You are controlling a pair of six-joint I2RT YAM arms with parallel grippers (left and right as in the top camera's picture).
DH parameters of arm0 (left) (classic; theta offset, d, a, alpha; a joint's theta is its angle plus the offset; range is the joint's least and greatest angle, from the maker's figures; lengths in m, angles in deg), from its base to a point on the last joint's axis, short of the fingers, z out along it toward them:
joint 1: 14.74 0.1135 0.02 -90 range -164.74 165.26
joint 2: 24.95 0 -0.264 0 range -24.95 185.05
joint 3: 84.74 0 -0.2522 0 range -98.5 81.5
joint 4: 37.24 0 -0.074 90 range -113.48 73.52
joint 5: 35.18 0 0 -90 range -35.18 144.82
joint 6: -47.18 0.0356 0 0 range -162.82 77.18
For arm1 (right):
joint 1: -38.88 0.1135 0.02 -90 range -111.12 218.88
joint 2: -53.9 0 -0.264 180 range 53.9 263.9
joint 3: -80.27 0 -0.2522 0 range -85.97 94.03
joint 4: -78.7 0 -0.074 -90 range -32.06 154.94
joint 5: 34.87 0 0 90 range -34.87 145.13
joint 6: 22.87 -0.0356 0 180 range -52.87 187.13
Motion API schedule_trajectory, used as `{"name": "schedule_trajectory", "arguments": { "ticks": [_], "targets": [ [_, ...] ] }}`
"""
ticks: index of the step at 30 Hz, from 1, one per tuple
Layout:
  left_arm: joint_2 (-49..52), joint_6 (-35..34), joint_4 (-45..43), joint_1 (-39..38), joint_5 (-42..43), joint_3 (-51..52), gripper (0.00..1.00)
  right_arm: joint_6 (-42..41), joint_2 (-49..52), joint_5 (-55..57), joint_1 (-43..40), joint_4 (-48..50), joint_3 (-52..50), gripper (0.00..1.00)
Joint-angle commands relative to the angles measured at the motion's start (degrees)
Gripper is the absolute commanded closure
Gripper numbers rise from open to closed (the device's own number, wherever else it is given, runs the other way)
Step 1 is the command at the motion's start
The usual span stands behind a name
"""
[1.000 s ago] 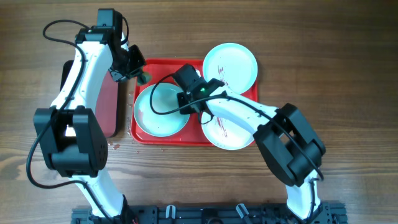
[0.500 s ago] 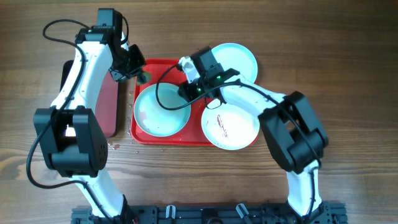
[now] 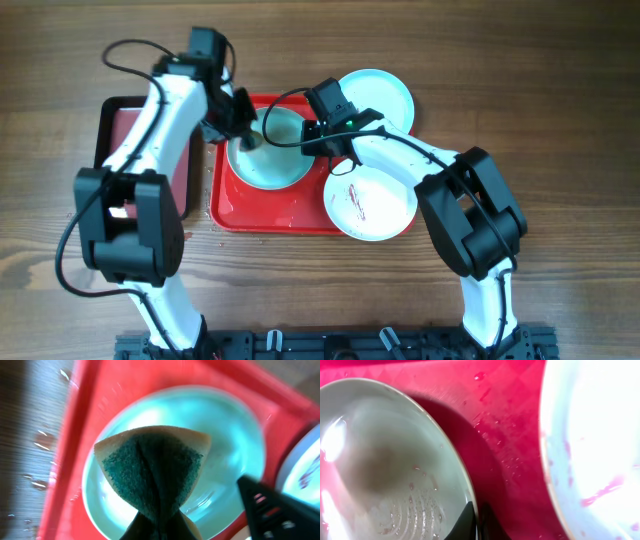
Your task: Clean dirty plates on tray and stack at the side
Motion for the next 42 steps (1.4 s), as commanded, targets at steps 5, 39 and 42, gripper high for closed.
{"name": "schedule_trajectory", "arguments": {
  "ticks": [5, 39, 42],
  "targets": [
    [-0.20, -6.58, -12.66, -5.09, -9.07, 15.82, 0.96, -1.97, 1.62, 5.79, -0.52, -1.55, -1.11, 0.96],
    [-11.67, -4.35, -1.49, 2.86, -0.90, 0.09, 0.96, 8.09, -27.26, 60.65, 17.97, -24.72, -1.09, 0.96],
    [-11.65, -1.92, -1.42, 4.35, 1.95, 0.09, 0.96, 11.32, -27.23, 69.53, 21.07, -23.04, -1.09, 0.96]
  ]
}}
